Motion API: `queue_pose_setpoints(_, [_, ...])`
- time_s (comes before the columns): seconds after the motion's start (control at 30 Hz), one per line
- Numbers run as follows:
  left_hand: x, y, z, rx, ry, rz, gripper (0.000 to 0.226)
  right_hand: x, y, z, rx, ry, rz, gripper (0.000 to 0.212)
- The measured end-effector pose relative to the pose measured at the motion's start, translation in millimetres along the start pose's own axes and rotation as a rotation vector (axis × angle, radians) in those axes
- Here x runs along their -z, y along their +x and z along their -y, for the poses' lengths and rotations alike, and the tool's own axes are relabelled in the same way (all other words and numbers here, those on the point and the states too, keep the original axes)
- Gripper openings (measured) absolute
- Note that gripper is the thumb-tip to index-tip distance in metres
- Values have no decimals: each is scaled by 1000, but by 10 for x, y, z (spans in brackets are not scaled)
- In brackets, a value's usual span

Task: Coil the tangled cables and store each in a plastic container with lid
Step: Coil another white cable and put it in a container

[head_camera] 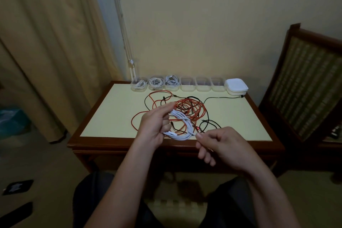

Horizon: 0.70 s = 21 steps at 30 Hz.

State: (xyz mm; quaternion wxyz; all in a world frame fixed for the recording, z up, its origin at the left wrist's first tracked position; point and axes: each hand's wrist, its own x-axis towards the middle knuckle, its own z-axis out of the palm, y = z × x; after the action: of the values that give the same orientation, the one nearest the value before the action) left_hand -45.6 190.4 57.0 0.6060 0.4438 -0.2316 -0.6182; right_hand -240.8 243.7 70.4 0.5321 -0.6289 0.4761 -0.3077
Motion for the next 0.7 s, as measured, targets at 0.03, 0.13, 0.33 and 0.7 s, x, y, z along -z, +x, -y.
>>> queue_pose_setpoints(0.03, [-6,15,-21,-2,-8,-2,7,30,-9,3,13,21,11,35])
queue_pose_setpoints(0.13, [-37,3,-66,-14,-24,-8,9,83,-17,3,49,83,29,35])
queue_pose_setpoints(0.33, [-96,-130,-182,96,-169,142,18,34,-63,-57,159,146,-51,30])
queue_pose_setpoints(0.7, [-216,-239,78,151,-368,96,25,-318,122,-308,217,-12,-708,14])
